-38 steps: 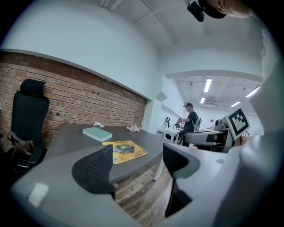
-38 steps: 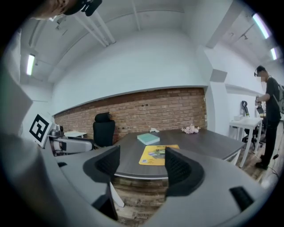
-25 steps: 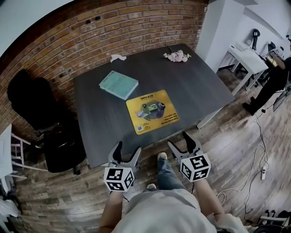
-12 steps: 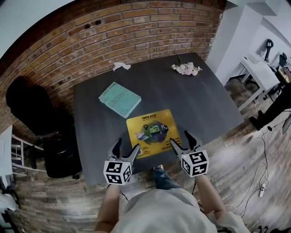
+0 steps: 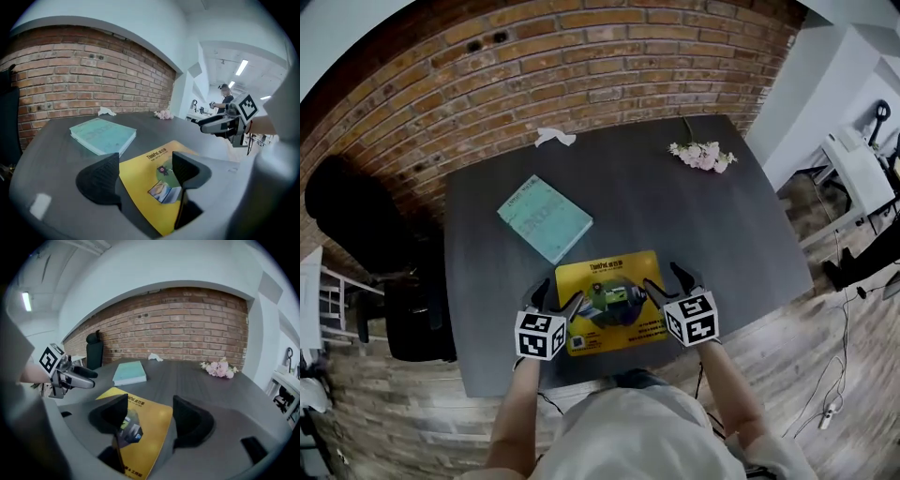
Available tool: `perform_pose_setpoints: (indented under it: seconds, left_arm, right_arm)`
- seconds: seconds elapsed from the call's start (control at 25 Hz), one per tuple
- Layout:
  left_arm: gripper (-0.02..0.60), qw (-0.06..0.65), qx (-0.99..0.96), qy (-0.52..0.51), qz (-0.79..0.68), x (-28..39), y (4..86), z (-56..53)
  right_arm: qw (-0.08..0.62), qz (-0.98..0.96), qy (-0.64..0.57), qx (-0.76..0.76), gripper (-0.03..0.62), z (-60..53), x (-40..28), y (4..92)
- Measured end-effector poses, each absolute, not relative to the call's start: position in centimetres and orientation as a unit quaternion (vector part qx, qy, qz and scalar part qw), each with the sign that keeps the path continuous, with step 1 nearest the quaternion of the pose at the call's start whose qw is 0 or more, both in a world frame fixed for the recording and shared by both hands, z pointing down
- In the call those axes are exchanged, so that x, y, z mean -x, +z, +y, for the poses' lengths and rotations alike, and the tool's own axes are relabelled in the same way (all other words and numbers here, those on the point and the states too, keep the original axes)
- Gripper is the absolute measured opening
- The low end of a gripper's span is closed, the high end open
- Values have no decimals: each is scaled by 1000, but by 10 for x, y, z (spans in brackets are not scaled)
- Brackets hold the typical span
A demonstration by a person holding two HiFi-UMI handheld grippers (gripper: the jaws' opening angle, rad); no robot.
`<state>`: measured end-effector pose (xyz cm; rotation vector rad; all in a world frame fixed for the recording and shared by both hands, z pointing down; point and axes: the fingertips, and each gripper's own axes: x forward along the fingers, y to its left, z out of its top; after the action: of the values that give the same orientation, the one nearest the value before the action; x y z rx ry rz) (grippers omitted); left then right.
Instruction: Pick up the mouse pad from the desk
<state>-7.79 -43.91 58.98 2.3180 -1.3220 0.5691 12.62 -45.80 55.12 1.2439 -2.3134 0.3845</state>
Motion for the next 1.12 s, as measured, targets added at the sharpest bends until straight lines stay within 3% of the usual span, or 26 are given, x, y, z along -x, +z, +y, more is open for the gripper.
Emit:
perform_pose_setpoints:
  seconds: [0.28, 0.68, 1.0, 1.12]
  left_arm:
    - [341, 232, -812, 292, -448, 83, 652, -468]
    - [371, 238, -807, 355, -407, 76, 686, -485]
    - [382, 244, -807, 358, -402, 76, 687, -486]
    - [380, 244, -802, 361, -409, 76, 688, -487]
  right_arm:
    - [314, -848, 166, -394, 310, -503, -119, 612]
    - [418, -846, 164, -287, 367, -516, -108, 669]
    - [420, -850, 169, -269, 385, -519, -107, 674]
    - [423, -849, 164, -272, 357, -515, -106, 674]
